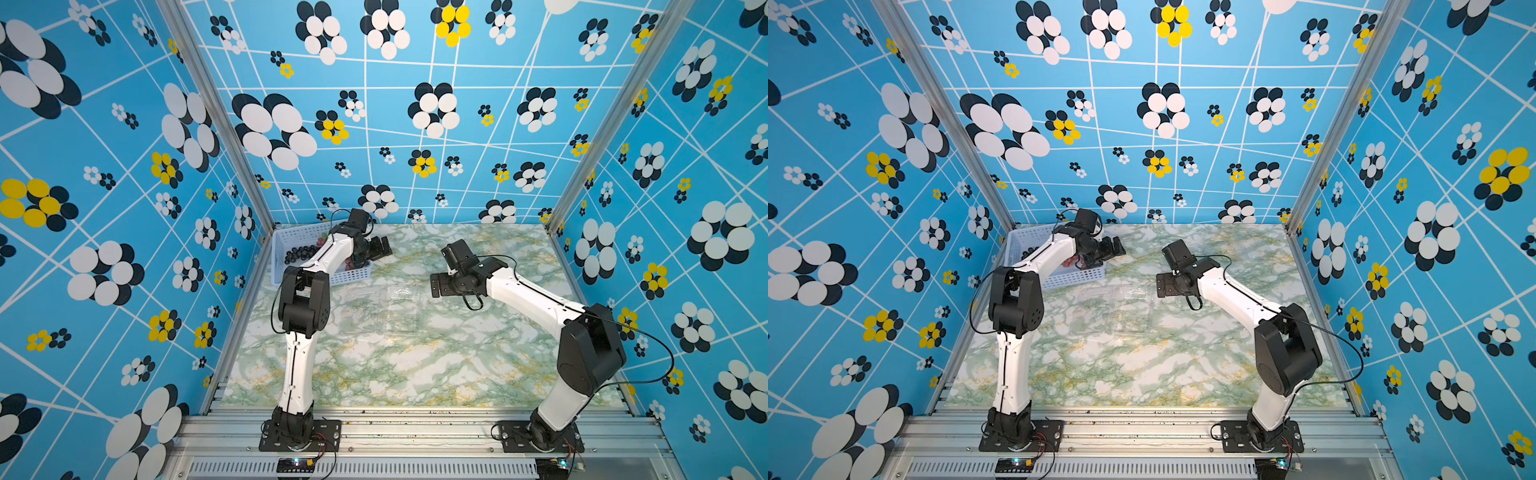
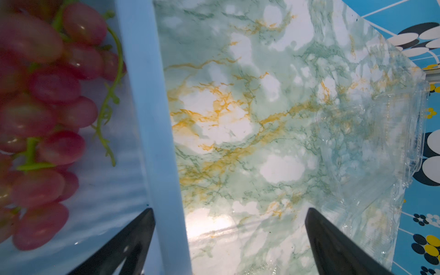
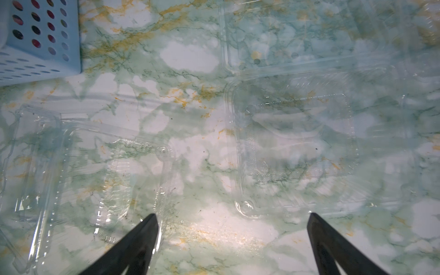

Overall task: Pack grapes into containers
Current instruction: Move the basket to the center of the board.

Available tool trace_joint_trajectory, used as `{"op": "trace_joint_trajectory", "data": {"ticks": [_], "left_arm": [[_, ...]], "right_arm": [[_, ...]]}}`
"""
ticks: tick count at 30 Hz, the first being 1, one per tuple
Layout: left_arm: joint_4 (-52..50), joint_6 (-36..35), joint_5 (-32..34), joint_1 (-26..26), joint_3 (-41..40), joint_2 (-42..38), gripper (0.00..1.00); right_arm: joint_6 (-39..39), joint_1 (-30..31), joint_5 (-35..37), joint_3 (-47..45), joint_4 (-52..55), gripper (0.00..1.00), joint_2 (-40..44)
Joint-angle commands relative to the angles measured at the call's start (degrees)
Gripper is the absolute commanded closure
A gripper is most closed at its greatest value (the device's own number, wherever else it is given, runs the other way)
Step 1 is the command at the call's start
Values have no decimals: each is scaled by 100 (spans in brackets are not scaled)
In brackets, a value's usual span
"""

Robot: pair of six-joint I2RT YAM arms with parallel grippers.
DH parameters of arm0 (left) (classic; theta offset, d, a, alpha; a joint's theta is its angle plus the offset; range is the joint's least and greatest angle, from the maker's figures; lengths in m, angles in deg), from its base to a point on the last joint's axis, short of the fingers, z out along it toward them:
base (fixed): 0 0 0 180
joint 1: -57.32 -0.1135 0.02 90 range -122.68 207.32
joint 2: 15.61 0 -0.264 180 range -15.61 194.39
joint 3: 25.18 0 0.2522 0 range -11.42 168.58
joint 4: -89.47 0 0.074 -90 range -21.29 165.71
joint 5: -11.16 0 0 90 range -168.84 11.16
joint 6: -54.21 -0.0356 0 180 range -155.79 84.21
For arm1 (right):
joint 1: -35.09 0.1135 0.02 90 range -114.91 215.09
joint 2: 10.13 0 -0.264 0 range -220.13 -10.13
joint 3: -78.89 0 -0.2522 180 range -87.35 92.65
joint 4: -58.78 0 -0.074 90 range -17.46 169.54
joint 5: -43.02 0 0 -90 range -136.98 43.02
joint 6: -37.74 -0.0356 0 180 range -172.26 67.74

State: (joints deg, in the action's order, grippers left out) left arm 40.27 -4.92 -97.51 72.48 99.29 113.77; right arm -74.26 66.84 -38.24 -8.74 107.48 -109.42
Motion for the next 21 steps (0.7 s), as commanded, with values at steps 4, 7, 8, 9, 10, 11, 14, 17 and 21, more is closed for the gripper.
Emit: {"op": "trace_joint_trajectory", "data": {"ticks": [4,7,8,9,10,11,14,17,21], "left_arm": [[-185,243,-201,294,-33,-143,1],[-328,180,15,238,-41,-371,0],[-361,146,110,201,-34,-468,0],[-371,121,215,152,-41,-577,0],[-346,127,303,85,-65,-681,0],[-289,181,336,11,-117,-760,0],[151,705,185,-361,-425,-984,2],[555,1227,154,-725,-666,-1076,3],[573,1535,318,-1015,-489,-876,4]], "right_arm": [[-67,-192,90,-144,89,1,293],[-78,-239,24,-277,31,1,414],[-73,-235,15,-313,22,1,447],[-68,-241,6,-364,5,1,485],[-64,-247,10,-412,-22,1,533],[-62,-250,0,-440,-41,1,562],[-27,-248,-155,-466,-141,1,684],[3,-240,-430,-454,-373,1,791],[34,-219,-733,-386,-738,1,894]]}}
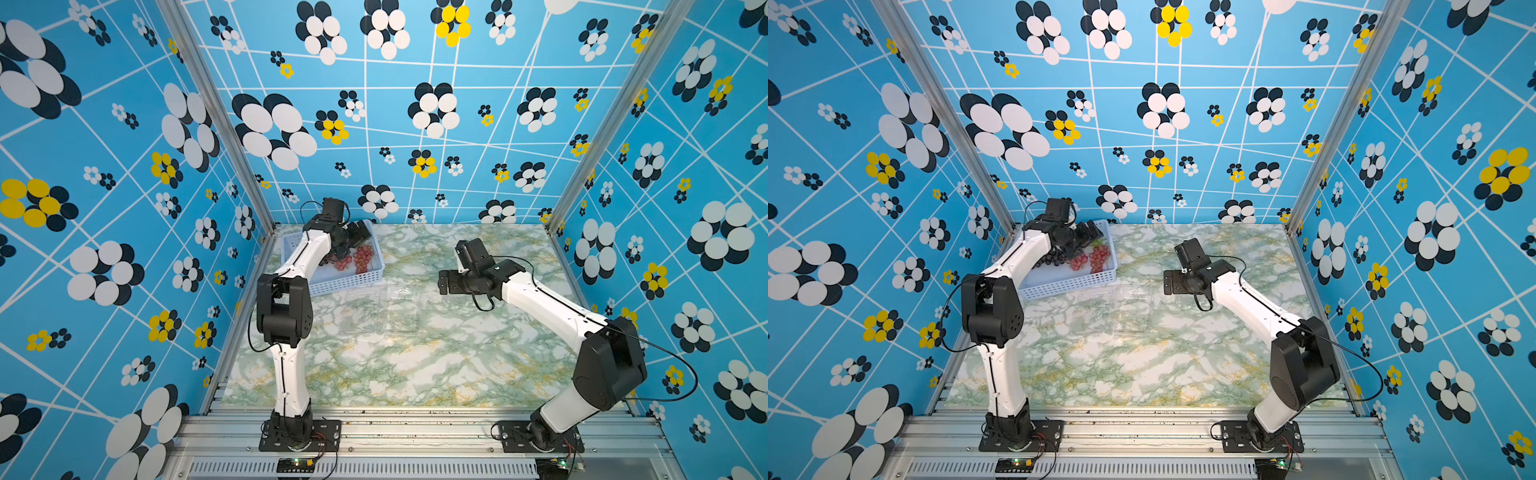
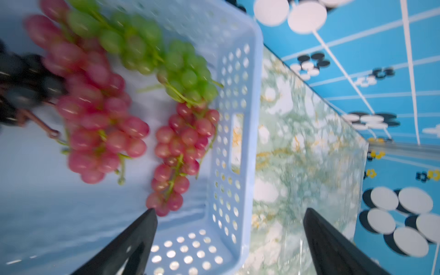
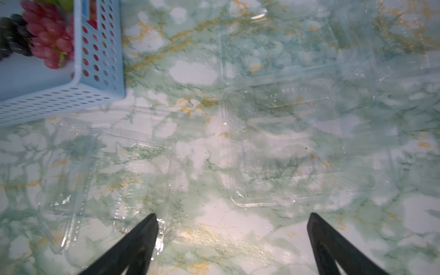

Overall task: Pack grapes into containers
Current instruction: Move the basket to the center of the board, then pick up the grape from the basket.

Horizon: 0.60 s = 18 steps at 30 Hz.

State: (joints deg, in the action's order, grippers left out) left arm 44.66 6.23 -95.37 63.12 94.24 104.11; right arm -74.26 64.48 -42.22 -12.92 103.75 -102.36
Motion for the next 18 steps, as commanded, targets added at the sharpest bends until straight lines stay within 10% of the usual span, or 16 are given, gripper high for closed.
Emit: {"op": "trace_joint_trajectory", "data": {"ticks": [1,18], "left_arm": [[100,470,51,-126,121,210,5],[-209,896,281,-198,1342,1464,15]], "right_arm": [[58,31,-412,77,-448,1,196],[533,225,-298,915,-497,1,-300]]}}
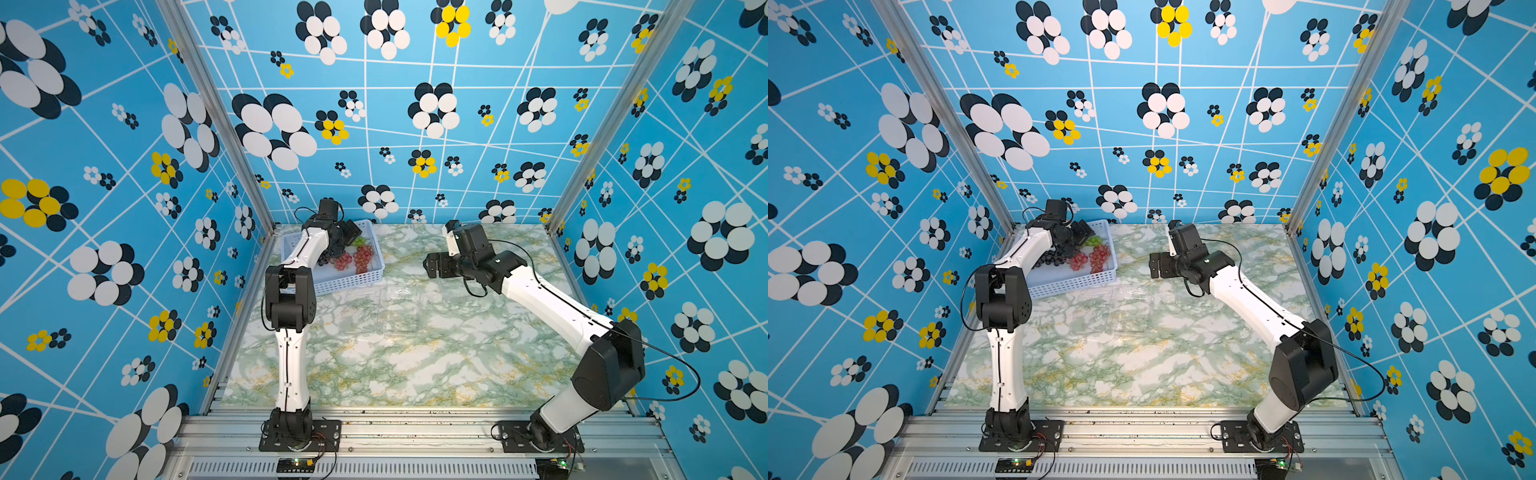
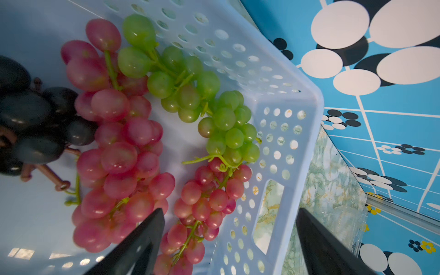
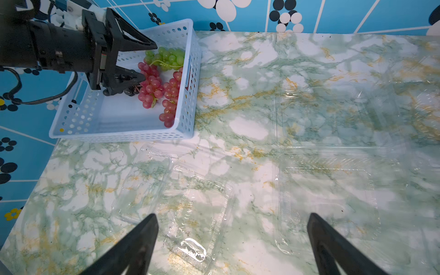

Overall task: Pack grapes into containers
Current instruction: Pick up the grape from the basket.

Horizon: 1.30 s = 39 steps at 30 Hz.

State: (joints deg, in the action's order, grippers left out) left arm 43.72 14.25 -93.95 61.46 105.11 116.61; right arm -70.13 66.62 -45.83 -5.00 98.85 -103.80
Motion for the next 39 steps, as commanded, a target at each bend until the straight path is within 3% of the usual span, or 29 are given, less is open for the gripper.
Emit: {"op": "trace_joint_trajectory", "data": {"ticks": [1,20,24,39], "left_arm": [[-122,94,170,-36,315,280,17],[384,195,185,-91,798,890,48],[382,117,184,-96,860,929,61],[282,-25,189,-111,876,1042,79]], "right_arm": [[117,11,57,141,-18,1,-184],[197,11,159,119,-7,1,-359],[152,11,150,89,-3,1,-390],[115,11,140,50,-3,1,-394]]}}
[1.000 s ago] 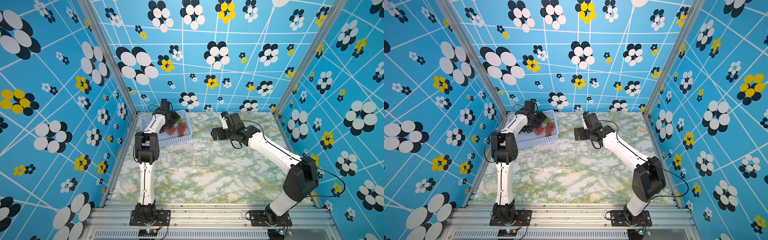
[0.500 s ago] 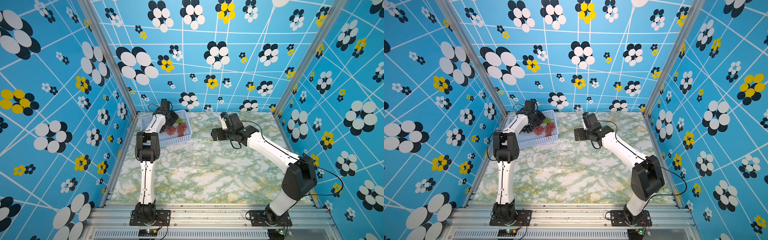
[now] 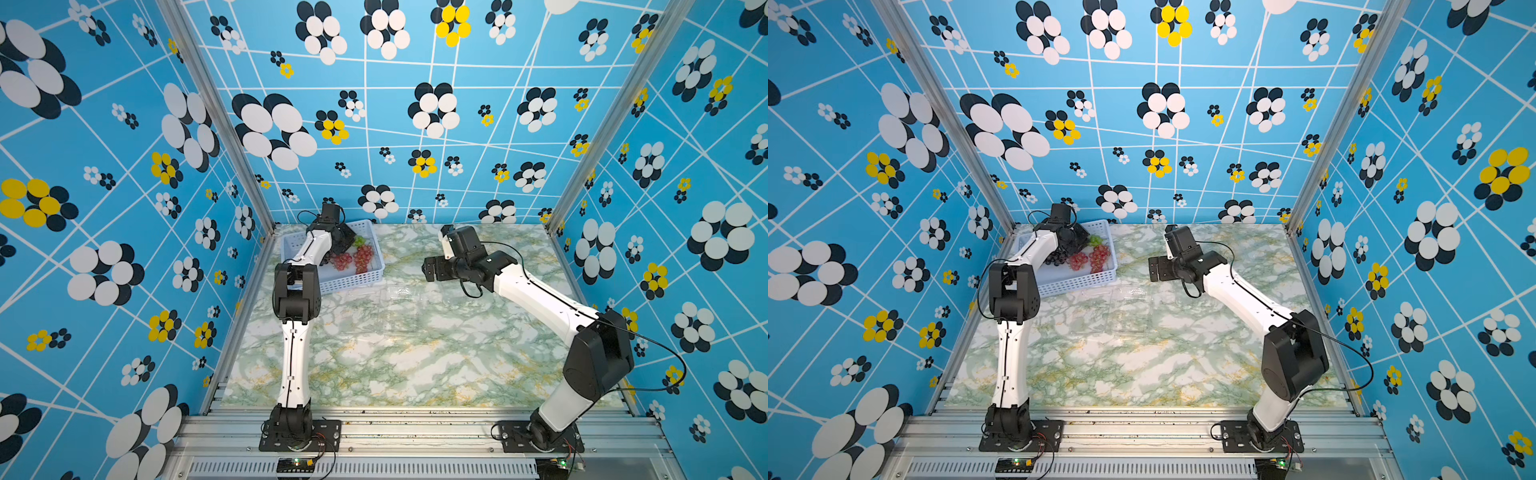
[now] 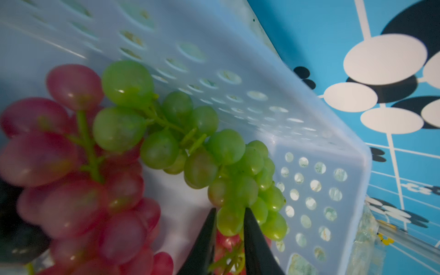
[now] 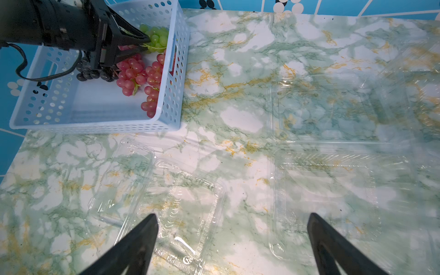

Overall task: Pack grapes into containers
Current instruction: Pick up the grape from the basket.

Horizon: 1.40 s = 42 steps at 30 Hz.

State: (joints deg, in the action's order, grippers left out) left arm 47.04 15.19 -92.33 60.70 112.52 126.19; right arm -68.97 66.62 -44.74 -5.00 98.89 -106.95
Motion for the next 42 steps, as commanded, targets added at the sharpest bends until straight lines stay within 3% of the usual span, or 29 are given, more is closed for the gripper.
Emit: {"op": "trace_joint_trajectory", "data": {"ticks": [1,4,10,17,29,42], "left_arm": [[-43,-115,23,-31,133,85,79],[-53,-154,-3,-37,131,46,82],[-135,-314,-11,-39,122,-92,100],[-116,-485,-146,-34,65,-310,100],[412,-1200,-509,7,-853,-1687,100],[331,-1656,-857,166,-1556,-2860,100]], "right_arm": [[-8,11,16,52,-6,1,-87],[-35,11,-17,53,-7,1,-83],[-98,37,-99,112,38,1,-74],[-50,142,-187,220,111,1,-83],[-90,221,-766,475,154,1,-27],[-181,441,-436,568,410,1,168]]}}
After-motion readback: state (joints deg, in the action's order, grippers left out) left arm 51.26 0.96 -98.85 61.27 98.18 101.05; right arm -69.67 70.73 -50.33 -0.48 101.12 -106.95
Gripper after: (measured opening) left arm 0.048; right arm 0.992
